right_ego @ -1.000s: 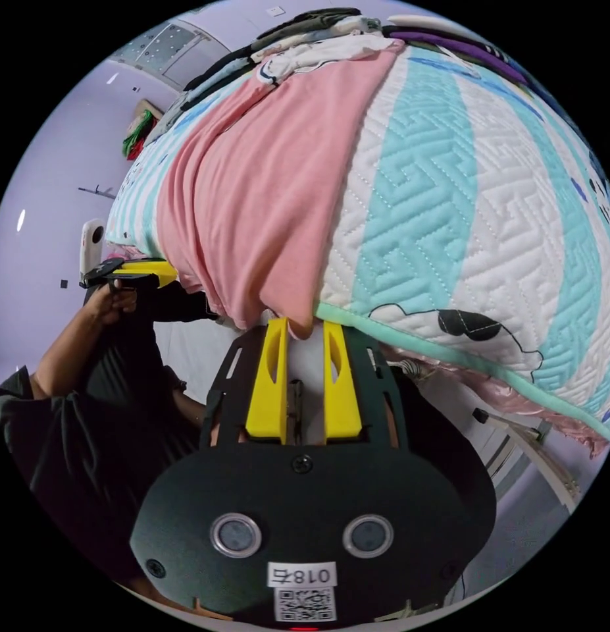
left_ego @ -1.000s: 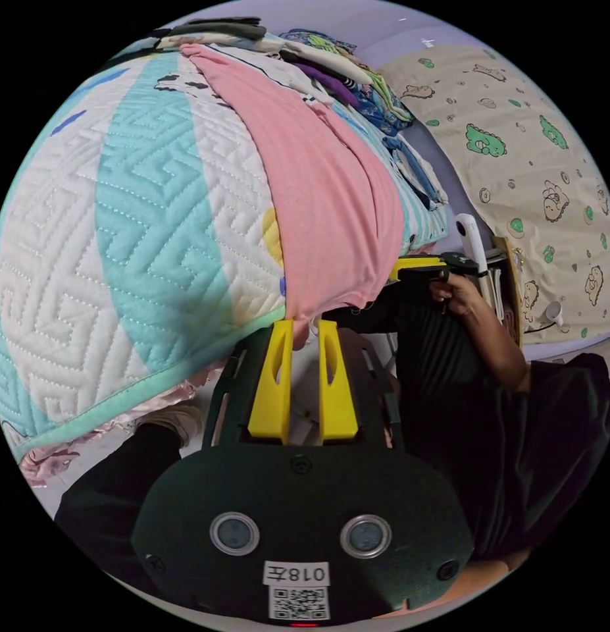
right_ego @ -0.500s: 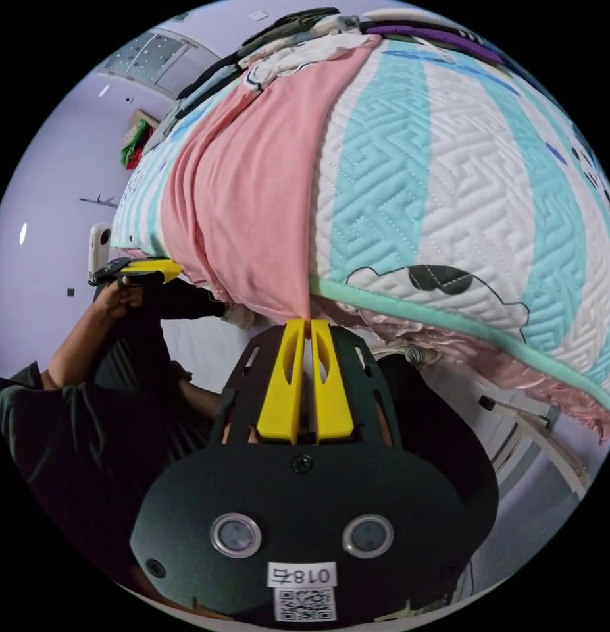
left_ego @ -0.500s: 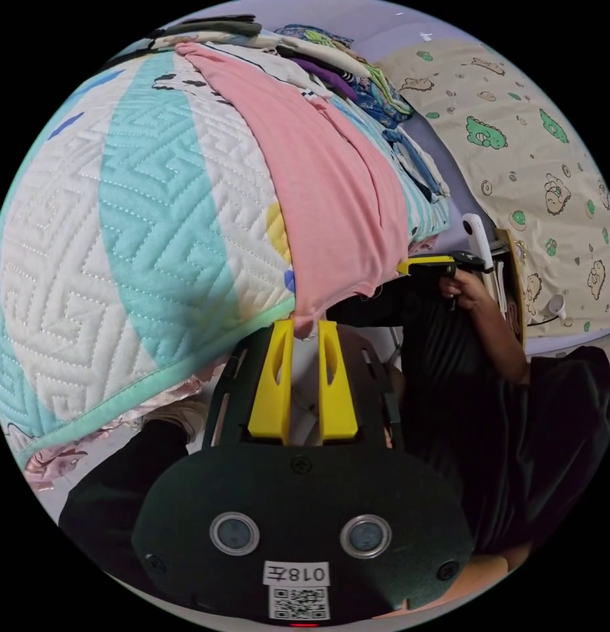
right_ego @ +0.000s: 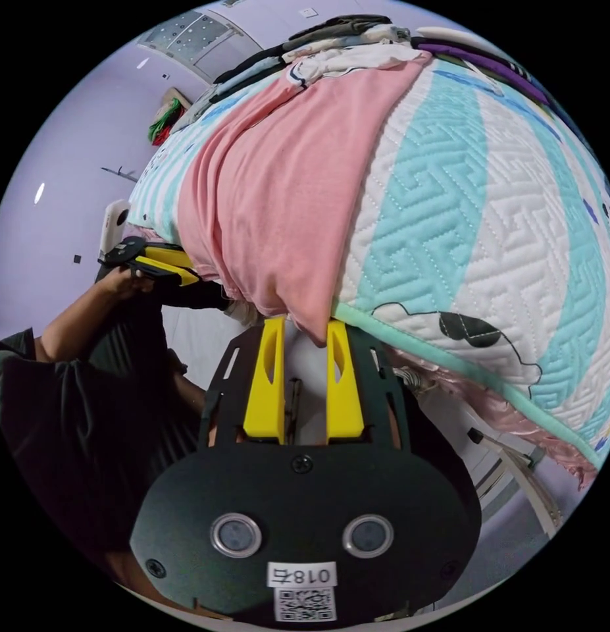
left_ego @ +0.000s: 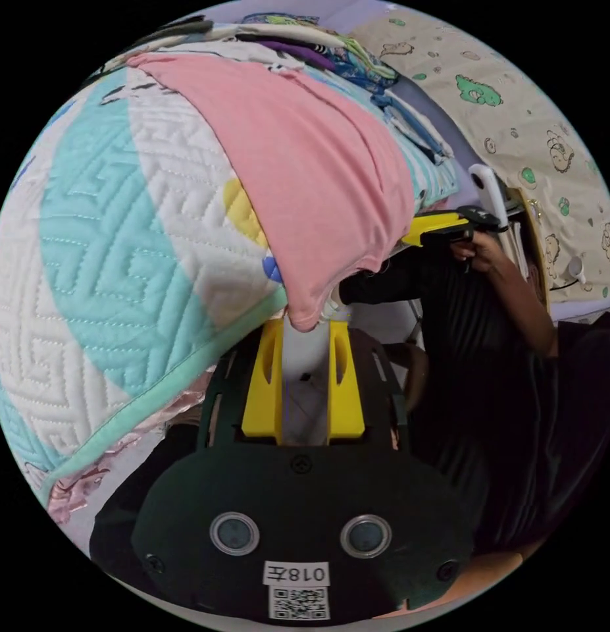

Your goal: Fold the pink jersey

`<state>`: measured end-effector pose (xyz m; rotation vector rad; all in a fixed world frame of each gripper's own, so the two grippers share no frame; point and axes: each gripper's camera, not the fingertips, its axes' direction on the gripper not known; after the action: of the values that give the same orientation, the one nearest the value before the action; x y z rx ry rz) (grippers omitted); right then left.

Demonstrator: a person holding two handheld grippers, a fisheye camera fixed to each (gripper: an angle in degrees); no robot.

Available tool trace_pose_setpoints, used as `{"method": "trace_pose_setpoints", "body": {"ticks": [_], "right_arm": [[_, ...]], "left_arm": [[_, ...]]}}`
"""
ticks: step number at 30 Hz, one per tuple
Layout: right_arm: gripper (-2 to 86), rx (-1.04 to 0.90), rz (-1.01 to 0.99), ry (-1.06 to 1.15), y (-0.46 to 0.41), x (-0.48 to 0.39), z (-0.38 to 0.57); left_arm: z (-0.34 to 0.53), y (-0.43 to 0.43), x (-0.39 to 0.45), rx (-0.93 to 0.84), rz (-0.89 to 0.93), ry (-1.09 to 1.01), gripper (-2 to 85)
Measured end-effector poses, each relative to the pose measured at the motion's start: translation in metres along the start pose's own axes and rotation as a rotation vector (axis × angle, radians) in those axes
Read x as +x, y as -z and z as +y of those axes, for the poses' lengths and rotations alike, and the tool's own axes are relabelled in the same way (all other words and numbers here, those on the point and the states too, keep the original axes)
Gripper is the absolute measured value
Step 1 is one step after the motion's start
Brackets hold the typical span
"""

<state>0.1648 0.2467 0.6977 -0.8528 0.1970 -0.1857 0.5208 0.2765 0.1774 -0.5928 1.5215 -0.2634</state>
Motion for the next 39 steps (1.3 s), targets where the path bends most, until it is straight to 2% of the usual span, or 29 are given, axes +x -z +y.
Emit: {"method": "trace_pose_setpoints", "body": {"ticks": [3,8,13,18,23,24,27,32,39], "right_arm": [[9.9,-0.005,0.004,0.001,-0.003,-0.001,0.001],[10.5,0.006,-0.049,-0.001,-0.003,0.005,0.003],[10.7,-0.001,-0.108,0.043,-0.004,0.004,0.005],[10.0,-0.006,-0.125,0.018,-0.006,0.012,0.006],[5.0,-0.01,-0.107,-0.001,-0.006,0.018,0.01],[1.8,-0.008,-0.114,0.003,-0.005,0.018,0.011],[0.0,-0.032,-0.11,0.023,0.003,0.013,0.016],[-0.7,0.062,-0.224,0.067,0.05,0.005,0.038],[-0.4,0.264,-0.362,0.131,0.136,0.005,0.081]], "left_arm": [[-0.001,-0.003,-0.003,-0.003,-0.043,0.01,11.0],[0.0,-0.001,-0.011,0.067,0.077,-0.012,10.1],[-0.004,-0.008,-0.015,0.075,0.136,-0.067,9.2],[-0.007,-0.024,-0.037,0.075,0.153,-0.036,7.7],[-0.01,-0.041,-0.061,0.045,0.167,0.016,0.3],[-0.009,-0.044,-0.066,0.027,0.18,0.019,-0.3],[-0.002,-0.041,-0.075,0.034,0.247,0.031,-0.8],[0.022,-0.01,-0.08,0.147,0.402,-0.039,-0.9],[0.06,0.045,-0.084,0.376,0.458,-0.144,-0.9]]}}
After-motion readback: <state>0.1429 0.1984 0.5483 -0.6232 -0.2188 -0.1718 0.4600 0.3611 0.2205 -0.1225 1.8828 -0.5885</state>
